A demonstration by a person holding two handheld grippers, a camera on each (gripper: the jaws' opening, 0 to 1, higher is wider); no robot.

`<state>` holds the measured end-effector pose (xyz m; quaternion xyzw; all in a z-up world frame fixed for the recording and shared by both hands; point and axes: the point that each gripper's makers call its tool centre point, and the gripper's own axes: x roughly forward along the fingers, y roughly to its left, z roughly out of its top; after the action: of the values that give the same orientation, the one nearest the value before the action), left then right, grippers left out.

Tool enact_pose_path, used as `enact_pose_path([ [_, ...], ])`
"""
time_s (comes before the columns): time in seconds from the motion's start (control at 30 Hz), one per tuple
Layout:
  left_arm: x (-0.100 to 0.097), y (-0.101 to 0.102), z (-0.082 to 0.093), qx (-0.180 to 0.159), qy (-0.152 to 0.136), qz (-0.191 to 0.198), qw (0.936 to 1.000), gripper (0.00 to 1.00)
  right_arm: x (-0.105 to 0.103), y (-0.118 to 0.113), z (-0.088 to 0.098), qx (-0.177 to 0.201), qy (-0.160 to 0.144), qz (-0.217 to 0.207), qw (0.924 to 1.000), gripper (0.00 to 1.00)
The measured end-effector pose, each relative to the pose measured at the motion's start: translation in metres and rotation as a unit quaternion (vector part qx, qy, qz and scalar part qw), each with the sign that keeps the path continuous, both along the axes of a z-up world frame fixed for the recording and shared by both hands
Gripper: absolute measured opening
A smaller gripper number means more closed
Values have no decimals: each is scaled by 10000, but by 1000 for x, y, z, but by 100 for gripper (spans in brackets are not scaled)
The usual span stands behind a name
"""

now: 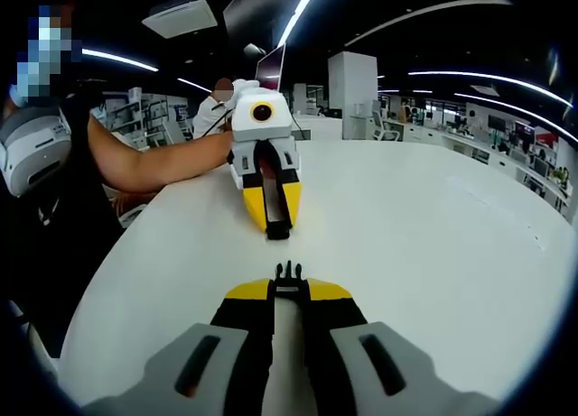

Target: Snap the two parts of the plastic buckle together until the buckle closes and remains connected.

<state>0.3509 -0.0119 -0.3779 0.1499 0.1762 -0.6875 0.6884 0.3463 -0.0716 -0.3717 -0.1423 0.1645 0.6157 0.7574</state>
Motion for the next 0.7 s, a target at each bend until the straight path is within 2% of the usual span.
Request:
enact_pose_path([
  [0.7,-5,-6,0,-1,-35,-73,10000,10,-3,6,0,21,-20,60,10000,10],
])
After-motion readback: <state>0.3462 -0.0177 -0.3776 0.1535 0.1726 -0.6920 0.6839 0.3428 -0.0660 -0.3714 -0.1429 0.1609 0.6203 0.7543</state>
